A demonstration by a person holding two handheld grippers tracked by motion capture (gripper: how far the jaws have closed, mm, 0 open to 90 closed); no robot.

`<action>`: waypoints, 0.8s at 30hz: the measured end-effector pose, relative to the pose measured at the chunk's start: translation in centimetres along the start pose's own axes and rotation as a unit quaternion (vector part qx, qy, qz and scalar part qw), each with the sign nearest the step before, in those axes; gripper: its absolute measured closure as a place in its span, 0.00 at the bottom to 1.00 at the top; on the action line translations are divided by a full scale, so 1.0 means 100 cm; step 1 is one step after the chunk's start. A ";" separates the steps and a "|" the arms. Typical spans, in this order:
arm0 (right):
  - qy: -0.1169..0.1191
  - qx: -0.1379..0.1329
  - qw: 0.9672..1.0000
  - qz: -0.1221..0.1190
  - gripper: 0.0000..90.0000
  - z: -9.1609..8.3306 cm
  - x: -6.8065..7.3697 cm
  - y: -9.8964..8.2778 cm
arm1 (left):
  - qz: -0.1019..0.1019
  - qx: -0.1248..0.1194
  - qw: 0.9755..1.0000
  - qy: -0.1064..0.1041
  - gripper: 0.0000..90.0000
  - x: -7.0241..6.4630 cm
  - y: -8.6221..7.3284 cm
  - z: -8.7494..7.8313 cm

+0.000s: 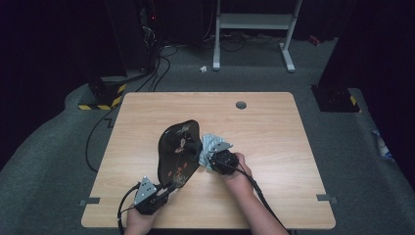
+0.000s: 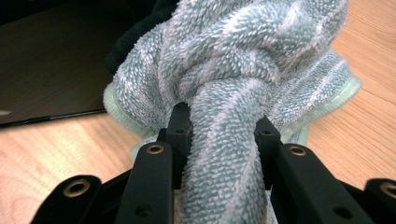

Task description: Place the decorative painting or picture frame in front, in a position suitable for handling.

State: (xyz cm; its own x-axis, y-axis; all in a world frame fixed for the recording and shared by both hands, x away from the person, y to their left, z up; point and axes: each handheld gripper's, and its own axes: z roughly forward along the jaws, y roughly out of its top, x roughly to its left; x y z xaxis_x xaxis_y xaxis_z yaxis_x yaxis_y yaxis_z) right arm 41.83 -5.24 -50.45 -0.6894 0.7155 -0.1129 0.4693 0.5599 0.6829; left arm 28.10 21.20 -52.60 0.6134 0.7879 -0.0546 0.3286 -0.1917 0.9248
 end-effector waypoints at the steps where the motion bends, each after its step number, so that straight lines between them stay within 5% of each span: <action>1: -0.001 0.001 1.000 -0.004 0.75 0.000 0.003 0.000 | 0.000 0.000 1.000 0.000 0.85 0.000 0.000 0.000; 6: 0.028 0.004 0.999 -0.038 0.76 -0.007 0.025 -0.003 | -0.001 0.000 1.000 -0.001 0.85 0.000 0.000 0.000; 8: 0.060 0.003 0.996 -0.072 0.76 -0.015 0.052 -0.008 | -0.003 0.000 1.000 0.000 0.85 0.000 0.000 0.000; 14: 0.088 0.008 0.991 -0.098 0.76 -0.022 0.077 -0.011 | -0.004 0.000 1.000 0.001 0.85 0.000 0.000 0.000; 18: 0.081 0.018 0.993 -0.082 0.76 -0.016 0.066 -0.010 | -0.004 0.000 1.000 0.000 0.85 0.000 0.000 0.000; 24: 0.042 0.012 0.999 -0.029 0.76 -0.002 0.028 -0.006 | -0.006 -0.001 1.000 -0.001 0.85 0.000 0.000 0.000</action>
State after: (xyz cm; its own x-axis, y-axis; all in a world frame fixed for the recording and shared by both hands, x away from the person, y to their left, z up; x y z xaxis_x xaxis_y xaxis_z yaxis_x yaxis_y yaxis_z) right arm 39.53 -3.68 -51.02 -0.7594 0.6444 -0.0894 0.4399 0.6099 0.6592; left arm 28.10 21.21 -52.62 0.6104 0.7893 -0.0657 0.3340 -0.1813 0.9250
